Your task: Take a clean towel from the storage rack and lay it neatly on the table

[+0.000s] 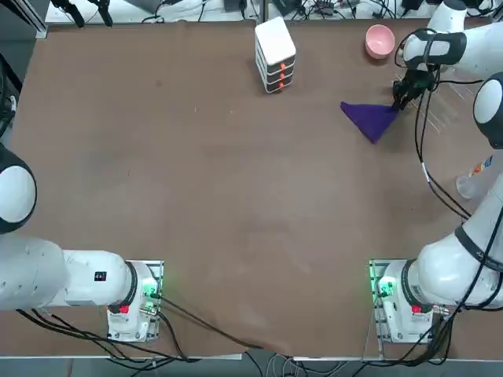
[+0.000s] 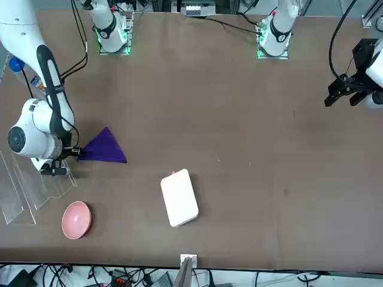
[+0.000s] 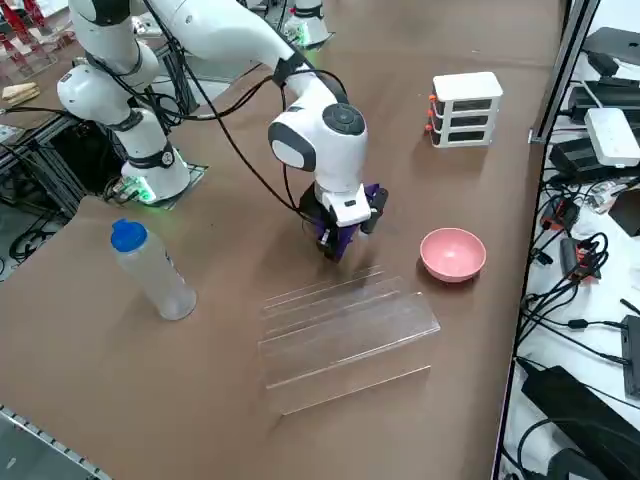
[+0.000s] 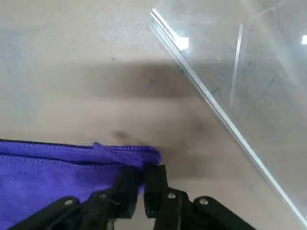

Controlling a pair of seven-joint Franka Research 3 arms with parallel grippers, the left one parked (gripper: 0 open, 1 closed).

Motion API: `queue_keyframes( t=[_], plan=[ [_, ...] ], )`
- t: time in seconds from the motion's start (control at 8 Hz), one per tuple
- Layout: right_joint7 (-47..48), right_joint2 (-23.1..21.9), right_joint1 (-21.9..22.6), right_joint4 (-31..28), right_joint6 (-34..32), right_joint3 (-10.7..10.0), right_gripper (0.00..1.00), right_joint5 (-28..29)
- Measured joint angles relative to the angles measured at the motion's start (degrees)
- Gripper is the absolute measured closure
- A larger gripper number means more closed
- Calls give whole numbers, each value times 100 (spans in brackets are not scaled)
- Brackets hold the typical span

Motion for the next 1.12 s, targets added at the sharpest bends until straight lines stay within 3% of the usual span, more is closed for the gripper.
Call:
queue_keyframes(
  t=[0.25,1.12],
  plan=[
    [0,-37,17,3,-3,25,93,0],
    [8,-301,240,6,-494,168,98,4]
  ],
)
